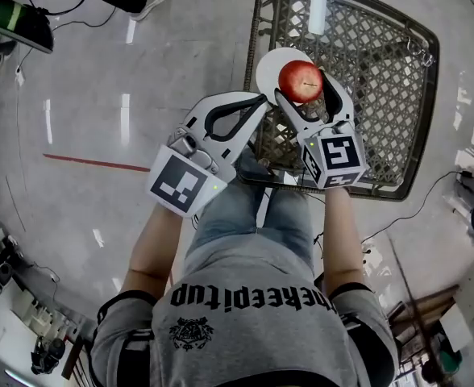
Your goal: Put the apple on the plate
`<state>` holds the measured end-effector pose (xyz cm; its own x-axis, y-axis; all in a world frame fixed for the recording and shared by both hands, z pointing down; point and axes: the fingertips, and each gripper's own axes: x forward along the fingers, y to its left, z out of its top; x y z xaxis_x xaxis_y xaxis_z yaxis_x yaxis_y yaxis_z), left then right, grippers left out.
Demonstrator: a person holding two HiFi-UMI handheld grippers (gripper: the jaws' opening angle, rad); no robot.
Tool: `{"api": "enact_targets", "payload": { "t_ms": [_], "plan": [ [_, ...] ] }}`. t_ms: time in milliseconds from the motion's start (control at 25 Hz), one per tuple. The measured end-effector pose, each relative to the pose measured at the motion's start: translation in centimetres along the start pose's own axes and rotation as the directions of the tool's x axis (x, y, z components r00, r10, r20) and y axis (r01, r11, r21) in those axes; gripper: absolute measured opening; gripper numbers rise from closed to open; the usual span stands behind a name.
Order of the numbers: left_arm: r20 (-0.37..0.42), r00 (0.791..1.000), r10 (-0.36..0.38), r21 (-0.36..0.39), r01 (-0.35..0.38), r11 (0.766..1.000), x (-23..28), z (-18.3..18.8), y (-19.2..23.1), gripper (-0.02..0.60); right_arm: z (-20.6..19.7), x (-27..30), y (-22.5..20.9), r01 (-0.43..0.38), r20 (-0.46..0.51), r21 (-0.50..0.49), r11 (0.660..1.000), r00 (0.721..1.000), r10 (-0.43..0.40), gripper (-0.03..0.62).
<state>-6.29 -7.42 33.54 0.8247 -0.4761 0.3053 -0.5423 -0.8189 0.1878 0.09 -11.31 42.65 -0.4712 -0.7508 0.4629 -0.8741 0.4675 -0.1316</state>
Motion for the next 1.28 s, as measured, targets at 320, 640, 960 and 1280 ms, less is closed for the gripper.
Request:
{"api": "enact_targets", "payload": {
  "t_ms": [320, 640, 960, 1280],
  "plan": [
    [-0.020, 1.000, -0.010, -0.015, 0.010, 1.000, 0.1, -1.9, 0.3, 0.017, -3.7, 2.6, -0.3, 0.011, -0.059, 0.007, 1.000, 0.998, -0.011, 0.391],
    [-0.035, 0.999, -0.029, -0.048, 0.027, 0.998, 0.4, -3.6, 0.1, 0.017, -6.7, 4.2, -0.2, 0.021, -0.108, 0.013, 1.000, 0.994, -0.019, 0.391],
    [-0.049, 0.998, -0.040, -0.067, 0.036, 0.997, 1.0, -4.9, 0.2, 0.017, -8.9, 5.5, -0.6, 0.029, -0.147, 0.012, 1.000, 0.989, -0.027, 0.391],
    [-0.052, 0.998, -0.034, -0.064, 0.030, 0.998, 0.9, -5.4, 1.1, 0.017, -9.8, 6.1, -0.8, 0.035, -0.168, 0.007, 0.999, 0.985, -0.034, 0.392]
  ]
}}
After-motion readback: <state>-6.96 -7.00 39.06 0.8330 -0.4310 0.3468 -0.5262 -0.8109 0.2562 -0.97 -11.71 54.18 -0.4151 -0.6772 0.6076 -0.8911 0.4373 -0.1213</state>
